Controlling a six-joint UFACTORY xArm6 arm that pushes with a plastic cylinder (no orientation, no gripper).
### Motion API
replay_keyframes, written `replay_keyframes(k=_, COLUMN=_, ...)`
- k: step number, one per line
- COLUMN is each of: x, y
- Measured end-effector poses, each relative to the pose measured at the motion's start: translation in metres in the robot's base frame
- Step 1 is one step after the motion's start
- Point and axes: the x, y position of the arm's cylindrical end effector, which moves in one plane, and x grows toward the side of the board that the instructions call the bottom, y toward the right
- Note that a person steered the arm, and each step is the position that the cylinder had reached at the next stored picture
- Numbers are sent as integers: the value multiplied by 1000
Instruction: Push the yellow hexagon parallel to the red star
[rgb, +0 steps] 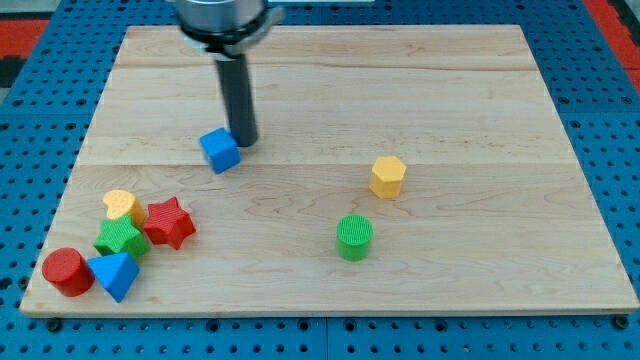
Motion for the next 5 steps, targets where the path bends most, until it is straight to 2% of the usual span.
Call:
replay_keyframes(k=1, x=45, y=-1)
replay_keyframes(k=2, x=65, y=-21)
replay_keyframes(k=3, x=59, y=-60)
replay_keyframes(k=4, x=14, y=-38)
replay_keyframes(k=5, x=11, y=-88)
